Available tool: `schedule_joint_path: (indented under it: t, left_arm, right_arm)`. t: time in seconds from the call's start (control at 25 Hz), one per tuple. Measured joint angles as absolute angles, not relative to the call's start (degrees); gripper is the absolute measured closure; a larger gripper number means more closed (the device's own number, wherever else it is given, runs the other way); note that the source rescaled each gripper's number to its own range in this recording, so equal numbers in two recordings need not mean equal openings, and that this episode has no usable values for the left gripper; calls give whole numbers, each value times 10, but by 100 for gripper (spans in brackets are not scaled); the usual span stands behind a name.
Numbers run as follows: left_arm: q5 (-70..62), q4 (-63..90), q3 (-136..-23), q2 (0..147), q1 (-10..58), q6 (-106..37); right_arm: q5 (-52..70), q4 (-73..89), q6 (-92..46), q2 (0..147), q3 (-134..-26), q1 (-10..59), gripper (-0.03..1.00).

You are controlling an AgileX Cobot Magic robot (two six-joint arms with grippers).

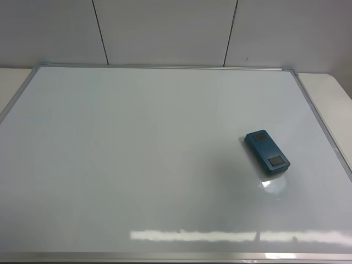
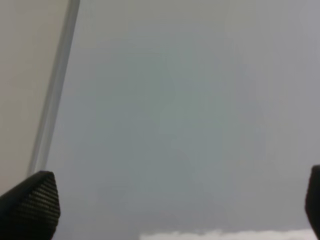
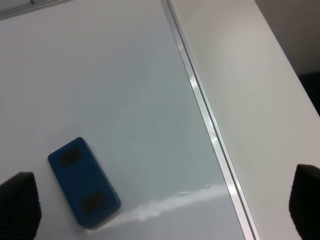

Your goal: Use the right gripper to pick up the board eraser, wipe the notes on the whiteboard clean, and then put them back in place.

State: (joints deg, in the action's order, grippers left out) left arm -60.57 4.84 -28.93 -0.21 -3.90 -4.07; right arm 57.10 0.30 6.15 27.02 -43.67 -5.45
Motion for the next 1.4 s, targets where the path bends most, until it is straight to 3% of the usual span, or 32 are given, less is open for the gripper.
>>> schedule_joint_path:
  t: [0.52, 0.88, 1.4]
  left_arm:
    - [-606, 48, -289, -2, -39, -41]
    - [-606, 48, -289, -2, -39, -41]
    - [-606, 48, -289, -2, -39, -41]
  right_arm:
    - [602, 8, 0, 70, -436, -54, -3]
    - [634, 23, -20, 28, -429, -27, -3]
    - [630, 77, -65, -2, -290, -21, -3]
